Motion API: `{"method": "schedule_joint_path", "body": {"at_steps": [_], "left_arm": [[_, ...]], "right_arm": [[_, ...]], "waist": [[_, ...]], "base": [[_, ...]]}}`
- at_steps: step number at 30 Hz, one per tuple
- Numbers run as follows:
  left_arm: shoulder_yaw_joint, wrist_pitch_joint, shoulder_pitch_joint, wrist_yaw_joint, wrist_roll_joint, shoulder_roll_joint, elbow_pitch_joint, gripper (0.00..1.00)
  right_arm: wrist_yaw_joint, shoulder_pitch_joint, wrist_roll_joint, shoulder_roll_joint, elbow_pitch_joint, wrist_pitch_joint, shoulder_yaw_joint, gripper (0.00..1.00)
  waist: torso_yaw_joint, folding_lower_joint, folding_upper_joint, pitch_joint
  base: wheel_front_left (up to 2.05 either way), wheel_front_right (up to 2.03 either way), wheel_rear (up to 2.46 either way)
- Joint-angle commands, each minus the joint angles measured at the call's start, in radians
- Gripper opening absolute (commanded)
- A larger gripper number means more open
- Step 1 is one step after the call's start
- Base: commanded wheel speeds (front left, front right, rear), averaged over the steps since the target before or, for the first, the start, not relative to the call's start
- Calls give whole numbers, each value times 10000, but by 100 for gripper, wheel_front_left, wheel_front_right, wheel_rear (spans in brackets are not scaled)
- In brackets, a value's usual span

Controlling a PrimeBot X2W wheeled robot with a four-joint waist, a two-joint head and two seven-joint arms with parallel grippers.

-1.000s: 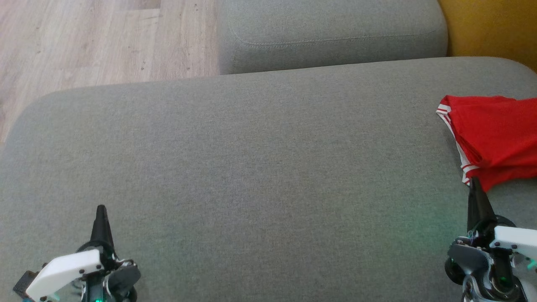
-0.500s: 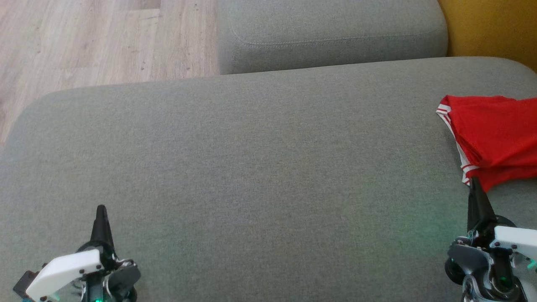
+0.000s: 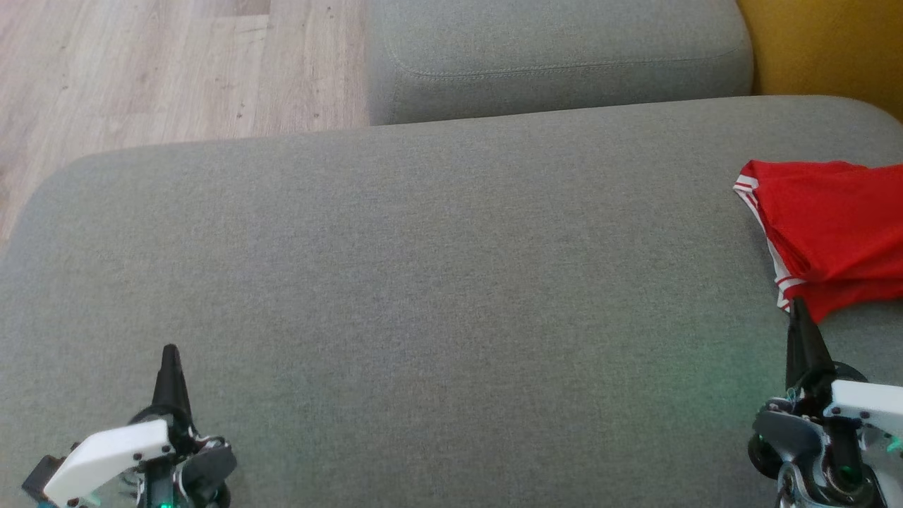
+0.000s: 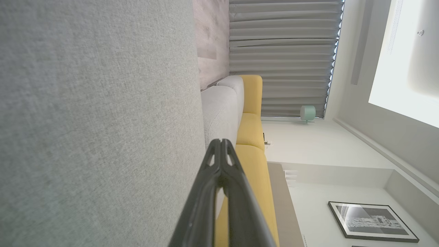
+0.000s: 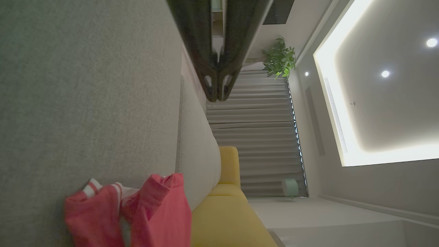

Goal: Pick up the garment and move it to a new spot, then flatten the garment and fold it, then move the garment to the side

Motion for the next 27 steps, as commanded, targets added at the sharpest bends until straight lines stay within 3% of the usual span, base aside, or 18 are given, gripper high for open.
{"method": "schedule_joint_path", "body": {"at_steps": [1,27], "left_arm": [[329,72,-514,-69,90,43,-281,0],[328,72,-514,-69,90,43,-281,0]], "right_arm": [[-7,-518,-26,-49,-313,58,210,0],[-7,-518,-26,-49,-313,58,211,0]], "waist": [[0,0,0,0],[0,0,0,0]], "base": [[0,0,0],[0,0,0]]}}
